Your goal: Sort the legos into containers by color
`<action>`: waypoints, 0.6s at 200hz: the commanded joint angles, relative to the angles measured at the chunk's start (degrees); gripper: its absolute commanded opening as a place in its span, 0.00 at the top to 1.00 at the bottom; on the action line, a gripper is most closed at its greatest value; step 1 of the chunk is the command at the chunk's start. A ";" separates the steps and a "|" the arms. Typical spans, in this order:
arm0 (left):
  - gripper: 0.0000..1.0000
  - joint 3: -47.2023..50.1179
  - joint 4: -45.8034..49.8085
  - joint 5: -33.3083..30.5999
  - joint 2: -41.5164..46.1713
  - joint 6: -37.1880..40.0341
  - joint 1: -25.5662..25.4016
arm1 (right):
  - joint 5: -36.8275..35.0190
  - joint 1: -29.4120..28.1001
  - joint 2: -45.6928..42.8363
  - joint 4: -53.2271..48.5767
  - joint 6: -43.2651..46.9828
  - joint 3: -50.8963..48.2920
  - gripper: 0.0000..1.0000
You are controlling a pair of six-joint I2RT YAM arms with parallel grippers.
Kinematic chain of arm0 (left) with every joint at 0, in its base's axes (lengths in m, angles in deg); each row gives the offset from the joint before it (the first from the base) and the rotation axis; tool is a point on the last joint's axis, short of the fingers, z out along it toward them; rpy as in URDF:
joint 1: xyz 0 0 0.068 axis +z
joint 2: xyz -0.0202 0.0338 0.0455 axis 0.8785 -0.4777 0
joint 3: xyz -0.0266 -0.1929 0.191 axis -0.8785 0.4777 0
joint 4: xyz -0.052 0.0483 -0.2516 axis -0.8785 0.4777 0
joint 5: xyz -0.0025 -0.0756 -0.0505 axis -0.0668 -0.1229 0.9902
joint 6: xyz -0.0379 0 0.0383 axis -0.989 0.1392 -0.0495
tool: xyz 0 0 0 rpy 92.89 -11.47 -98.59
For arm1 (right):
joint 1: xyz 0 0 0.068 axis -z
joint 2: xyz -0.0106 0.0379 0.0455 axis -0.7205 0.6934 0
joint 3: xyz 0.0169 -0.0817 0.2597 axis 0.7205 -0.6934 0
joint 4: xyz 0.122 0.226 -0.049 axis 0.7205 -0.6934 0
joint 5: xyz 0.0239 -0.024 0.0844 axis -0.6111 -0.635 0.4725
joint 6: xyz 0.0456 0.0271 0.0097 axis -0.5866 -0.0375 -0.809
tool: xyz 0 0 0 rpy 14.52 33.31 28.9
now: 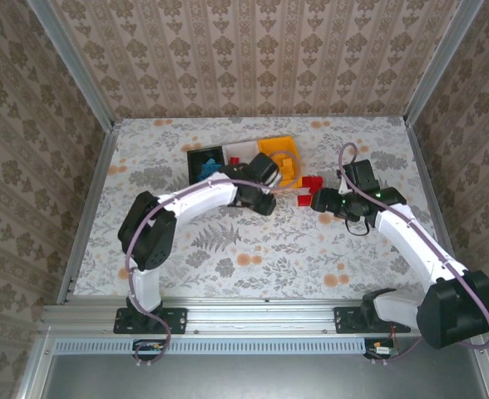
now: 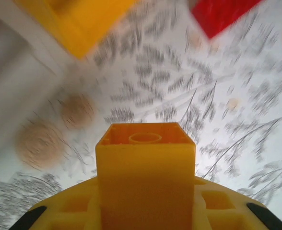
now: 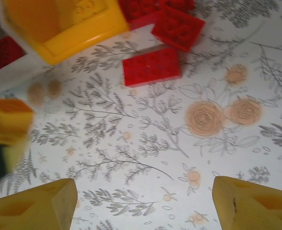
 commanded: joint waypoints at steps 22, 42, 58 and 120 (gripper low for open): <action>0.77 -21.85 7.58 0.84 -5.66 3.40 5.03 | -0.91 1.12 -3.70 1.50 -1.65 -4.63 0.21; 0.77 -32.50 9.50 0.70 -12.25 3.72 6.81 | -0.54 1.33 -5.09 0.69 -1.48 -5.25 0.20; 0.77 -40.61 11.01 0.59 -17.50 4.02 7.90 | -0.28 1.40 -6.44 0.51 -1.27 -6.05 0.20; 0.76 -63.62 15.21 2.97 -34.41 3.89 10.50 | 0.07 2.16 -6.42 1.02 -0.44 -7.33 0.17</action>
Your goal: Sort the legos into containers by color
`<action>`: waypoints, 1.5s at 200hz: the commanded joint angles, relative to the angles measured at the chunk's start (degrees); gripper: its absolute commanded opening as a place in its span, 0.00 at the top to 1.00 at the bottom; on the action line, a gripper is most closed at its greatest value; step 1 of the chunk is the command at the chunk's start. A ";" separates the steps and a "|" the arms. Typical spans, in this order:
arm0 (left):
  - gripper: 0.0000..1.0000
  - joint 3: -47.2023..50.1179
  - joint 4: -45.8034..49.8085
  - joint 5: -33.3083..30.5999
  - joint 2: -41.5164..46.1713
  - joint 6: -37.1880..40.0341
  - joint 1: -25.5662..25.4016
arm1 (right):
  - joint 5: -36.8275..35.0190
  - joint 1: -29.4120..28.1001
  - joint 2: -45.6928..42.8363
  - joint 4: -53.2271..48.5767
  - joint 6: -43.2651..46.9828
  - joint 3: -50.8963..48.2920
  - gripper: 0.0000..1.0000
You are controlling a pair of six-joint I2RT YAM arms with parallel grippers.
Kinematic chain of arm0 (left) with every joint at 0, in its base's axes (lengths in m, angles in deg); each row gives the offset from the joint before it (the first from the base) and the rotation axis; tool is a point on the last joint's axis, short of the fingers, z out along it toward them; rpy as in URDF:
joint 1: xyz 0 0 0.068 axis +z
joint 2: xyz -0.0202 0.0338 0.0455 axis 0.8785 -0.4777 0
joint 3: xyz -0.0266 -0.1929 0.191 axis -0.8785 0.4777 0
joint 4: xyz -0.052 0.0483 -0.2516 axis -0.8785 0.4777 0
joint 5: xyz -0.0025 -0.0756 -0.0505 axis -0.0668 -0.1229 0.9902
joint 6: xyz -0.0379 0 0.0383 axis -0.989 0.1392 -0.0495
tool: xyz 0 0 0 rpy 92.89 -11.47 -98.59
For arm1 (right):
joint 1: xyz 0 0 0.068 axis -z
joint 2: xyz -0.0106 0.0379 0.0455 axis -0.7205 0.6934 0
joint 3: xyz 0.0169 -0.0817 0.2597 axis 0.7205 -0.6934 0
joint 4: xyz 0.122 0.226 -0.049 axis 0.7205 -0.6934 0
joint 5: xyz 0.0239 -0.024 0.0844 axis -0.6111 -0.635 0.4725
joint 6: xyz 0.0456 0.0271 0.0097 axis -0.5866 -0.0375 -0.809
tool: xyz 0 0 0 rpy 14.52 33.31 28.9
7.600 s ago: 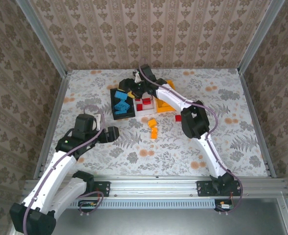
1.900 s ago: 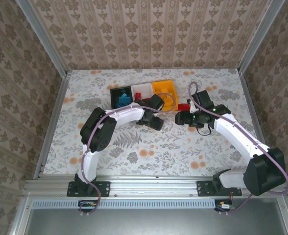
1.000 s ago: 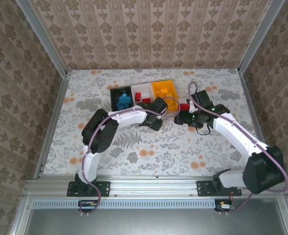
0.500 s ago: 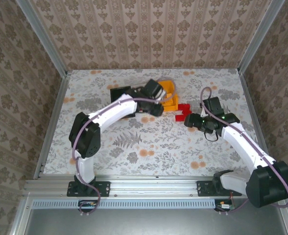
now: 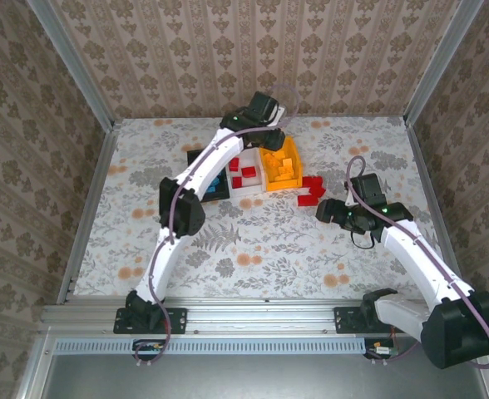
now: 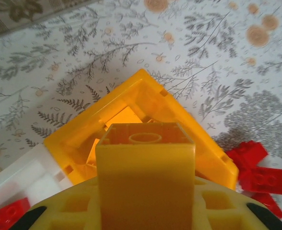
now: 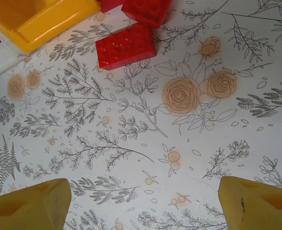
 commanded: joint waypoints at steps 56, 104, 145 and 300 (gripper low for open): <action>0.53 -4.89 2.37 3.54 -3.89 -0.92 1.70 | 0.78 0.39 1.68 1.36 0.17 -0.44 0.10; 0.37 -4.61 2.06 3.85 -2.99 -1.53 1.61 | 0.96 0.37 1.73 0.93 -0.34 0.13 0.09; 0.35 -0.31 2.55 3.55 2.07 -0.36 1.31 | 1.22 0.33 2.62 -0.30 0.09 1.25 0.09; 0.27 79.08 -20.06 6.12 54.42 -6.69 -0.21 | -11.95 -7.76 40.50 -3.12 8.23 26.35 0.13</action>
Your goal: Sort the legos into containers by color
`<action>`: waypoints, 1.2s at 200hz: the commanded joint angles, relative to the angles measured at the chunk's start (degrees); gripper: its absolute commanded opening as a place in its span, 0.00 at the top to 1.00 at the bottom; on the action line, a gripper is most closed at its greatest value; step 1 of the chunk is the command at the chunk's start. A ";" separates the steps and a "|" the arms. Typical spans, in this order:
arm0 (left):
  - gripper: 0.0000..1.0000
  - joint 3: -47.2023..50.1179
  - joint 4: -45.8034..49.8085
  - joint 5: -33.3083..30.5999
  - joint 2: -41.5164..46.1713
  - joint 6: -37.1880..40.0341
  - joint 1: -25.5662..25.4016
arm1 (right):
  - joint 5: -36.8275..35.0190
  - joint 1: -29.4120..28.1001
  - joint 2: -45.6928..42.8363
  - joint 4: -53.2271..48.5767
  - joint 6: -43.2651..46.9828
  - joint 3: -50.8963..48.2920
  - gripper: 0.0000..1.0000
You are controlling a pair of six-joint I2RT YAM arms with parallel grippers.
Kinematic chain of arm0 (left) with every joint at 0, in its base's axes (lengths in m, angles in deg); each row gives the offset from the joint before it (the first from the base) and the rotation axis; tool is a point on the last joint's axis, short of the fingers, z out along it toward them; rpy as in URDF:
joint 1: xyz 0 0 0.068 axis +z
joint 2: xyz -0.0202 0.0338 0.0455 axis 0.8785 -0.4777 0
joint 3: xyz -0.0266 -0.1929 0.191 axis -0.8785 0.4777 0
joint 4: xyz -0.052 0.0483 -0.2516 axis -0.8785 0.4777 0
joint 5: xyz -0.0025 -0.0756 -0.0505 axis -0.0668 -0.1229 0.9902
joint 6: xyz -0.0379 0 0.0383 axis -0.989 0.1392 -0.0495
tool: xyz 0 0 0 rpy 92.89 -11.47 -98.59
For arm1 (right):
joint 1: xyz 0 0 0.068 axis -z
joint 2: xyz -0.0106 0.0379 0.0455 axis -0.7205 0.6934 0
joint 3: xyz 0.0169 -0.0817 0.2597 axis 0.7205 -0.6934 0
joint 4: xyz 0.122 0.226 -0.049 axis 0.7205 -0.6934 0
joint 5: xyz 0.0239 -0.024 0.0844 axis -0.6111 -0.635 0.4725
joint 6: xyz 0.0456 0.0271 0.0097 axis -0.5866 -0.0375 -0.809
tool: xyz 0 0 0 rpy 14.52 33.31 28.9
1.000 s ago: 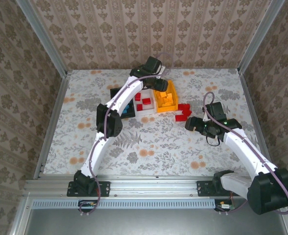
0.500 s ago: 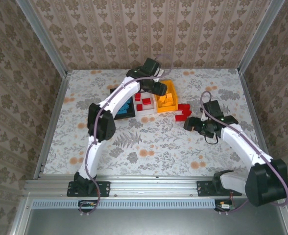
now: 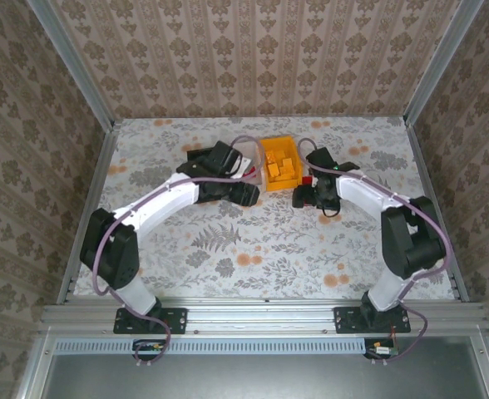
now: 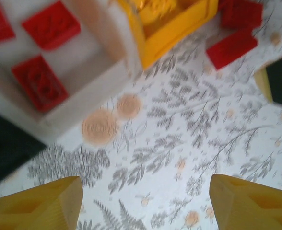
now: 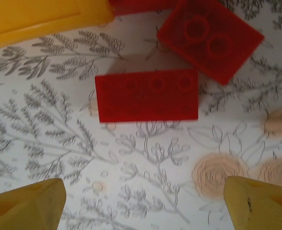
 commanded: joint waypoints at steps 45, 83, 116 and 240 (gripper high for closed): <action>0.27 10.98 -3.80 0.83 10.33 -3.95 2.96 | -4.60 -0.39 11.21 -2.93 2.96 10.18 0.13; 0.27 12.82 -4.10 0.79 12.05 -4.86 3.63 | -5.95 -0.23 14.63 -3.48 2.99 12.60 0.15; 0.27 14.20 -4.41 0.50 13.09 -5.24 3.89 | -6.10 -0.19 16.31 -3.45 3.06 12.53 0.18; 0.26 18.54 -4.92 0.94 17.04 -7.78 3.98 | -0.70 -0.05 5.92 -1.39 0.25 5.25 0.41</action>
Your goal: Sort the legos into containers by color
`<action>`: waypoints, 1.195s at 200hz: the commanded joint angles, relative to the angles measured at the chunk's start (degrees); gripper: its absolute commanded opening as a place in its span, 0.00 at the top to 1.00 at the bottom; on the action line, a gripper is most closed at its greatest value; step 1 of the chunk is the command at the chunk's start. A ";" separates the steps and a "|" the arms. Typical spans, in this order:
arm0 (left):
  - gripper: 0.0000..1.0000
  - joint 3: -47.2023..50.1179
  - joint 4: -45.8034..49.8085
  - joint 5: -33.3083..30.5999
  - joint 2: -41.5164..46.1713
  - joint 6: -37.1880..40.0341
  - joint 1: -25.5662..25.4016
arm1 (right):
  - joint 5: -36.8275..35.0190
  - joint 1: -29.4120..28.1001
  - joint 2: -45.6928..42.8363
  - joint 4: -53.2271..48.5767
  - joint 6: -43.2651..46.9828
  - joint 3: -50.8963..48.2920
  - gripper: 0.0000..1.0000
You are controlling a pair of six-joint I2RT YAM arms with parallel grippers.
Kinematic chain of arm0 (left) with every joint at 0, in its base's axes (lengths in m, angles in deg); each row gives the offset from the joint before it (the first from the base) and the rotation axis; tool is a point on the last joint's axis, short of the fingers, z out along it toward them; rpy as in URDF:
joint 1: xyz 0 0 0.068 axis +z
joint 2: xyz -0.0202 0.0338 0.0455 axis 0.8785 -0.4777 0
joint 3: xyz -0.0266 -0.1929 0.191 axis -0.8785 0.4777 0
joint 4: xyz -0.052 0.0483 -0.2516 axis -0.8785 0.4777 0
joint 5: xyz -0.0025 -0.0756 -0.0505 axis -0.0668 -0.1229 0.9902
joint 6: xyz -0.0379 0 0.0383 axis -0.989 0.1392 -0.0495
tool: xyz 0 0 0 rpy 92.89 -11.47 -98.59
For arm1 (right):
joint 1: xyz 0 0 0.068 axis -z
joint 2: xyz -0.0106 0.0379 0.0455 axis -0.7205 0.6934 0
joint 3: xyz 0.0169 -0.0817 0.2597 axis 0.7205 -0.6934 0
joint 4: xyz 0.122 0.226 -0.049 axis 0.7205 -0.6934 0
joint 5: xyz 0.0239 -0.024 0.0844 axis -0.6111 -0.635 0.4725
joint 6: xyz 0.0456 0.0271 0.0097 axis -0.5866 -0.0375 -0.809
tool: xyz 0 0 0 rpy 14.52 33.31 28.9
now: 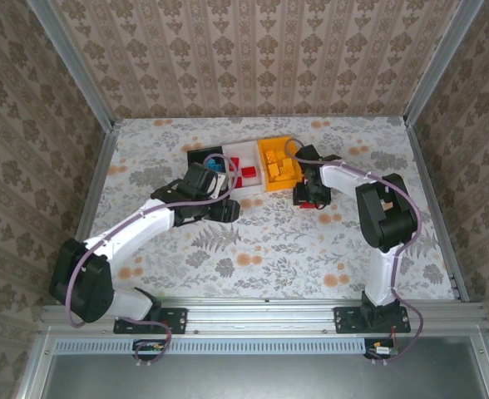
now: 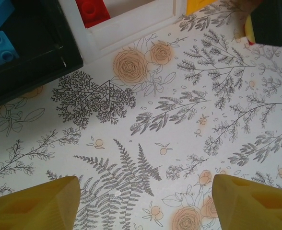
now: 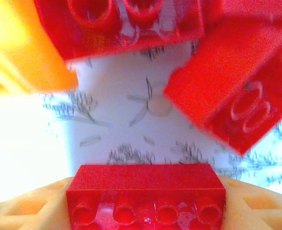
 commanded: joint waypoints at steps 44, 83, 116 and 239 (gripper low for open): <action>0.26 3.99 -1.16 1.63 6.34 -2.70 2.06 | 12.81 -0.06 -17.88 -0.45 -6.31 -3.67 0.42; 0.25 8.29 -3.27 4.17 11.55 -5.46 5.49 | 19.69 -2.16 -16.38 0.54 -10.60 5.51 0.43; 0.25 10.63 -1.70 3.98 16.26 -6.53 7.31 | 22.63 -5.02 -4.68 -0.39 -12.17 21.58 0.43; 0.24 13.32 7.01 3.78 26.08 -5.13 13.33 | 27.49 -6.02 32.47 -11.51 -15.50 68.70 0.20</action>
